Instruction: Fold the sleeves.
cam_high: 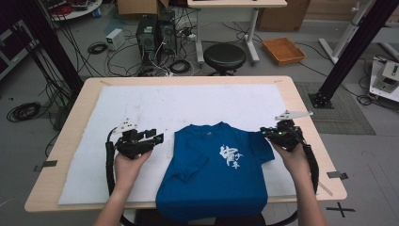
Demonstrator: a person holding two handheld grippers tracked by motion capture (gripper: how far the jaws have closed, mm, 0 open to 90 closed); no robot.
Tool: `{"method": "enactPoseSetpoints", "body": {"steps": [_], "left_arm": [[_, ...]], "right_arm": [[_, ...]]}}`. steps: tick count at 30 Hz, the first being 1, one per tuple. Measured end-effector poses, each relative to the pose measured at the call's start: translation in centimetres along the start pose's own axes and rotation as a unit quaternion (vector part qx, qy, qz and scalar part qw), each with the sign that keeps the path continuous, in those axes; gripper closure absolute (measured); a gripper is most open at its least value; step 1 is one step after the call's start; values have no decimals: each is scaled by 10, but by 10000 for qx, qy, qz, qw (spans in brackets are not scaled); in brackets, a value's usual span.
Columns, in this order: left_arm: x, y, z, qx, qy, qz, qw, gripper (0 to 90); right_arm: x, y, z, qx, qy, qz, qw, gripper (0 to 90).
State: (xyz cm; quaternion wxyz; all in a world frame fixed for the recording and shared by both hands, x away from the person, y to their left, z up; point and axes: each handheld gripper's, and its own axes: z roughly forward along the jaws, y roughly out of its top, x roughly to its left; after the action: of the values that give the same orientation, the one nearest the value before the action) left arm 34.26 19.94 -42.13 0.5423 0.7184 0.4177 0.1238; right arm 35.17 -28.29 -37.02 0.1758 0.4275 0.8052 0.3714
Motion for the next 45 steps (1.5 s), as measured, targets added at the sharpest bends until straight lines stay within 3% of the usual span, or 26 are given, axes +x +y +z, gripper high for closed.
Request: {"method": "enactPoseSetpoints", "body": {"steps": [6,7,9,15,18,21,23,27,30,32,35,37,38,41,45], "left_arm": [[-2,0,1,16,-34,7,10000,529],[-2,0,1,16,-34,7,10000,529],[-2,0,2,42,-46,24,10000,529],[-3,0,3,74,-76,40,9999,529],[-3,0,3,89,-76,49,9999,529],[-3,0,3,69,-88,9,9999,529],[-3,0,3,62,-108,9,9999,529],[-3,0,4,79,-125,10,9999,525],[-4,0,6,120,-137,20,9998,524],[-6,0,7,122,-159,12,9998,523],[-10,1,8,142,-191,50,9997,522],[-10,1,9,154,-190,47,9997,521],[-9,0,9,179,-176,33,9997,519],[-9,0,9,167,-167,1,9997,517],[-8,0,9,180,-163,0,9997,517]], "right_arm": [[48,13,22,206,33,-538,9983,894],[48,13,22,206,33,-538,9983,894],[72,11,40,314,61,-800,9963,892],[100,7,57,130,173,-1251,9919,844],[102,9,50,-71,147,-1264,9918,819],[90,11,30,-278,136,-1056,9939,730],[84,5,21,-256,121,-950,9951,707],[73,-27,9,-112,234,-873,9958,695],[70,-48,11,173,259,-879,9956,695],[71,-51,14,252,246,-925,9951,697],[75,-56,25,620,154,-1080,9921,749],[76,-57,26,675,141,-1110,9914,799],[76,-58,28,766,91,-1157,9903,876],[78,-58,25,654,120,-1162,9910,890],[87,-56,15,330,427,-1118,9923,889]]}}
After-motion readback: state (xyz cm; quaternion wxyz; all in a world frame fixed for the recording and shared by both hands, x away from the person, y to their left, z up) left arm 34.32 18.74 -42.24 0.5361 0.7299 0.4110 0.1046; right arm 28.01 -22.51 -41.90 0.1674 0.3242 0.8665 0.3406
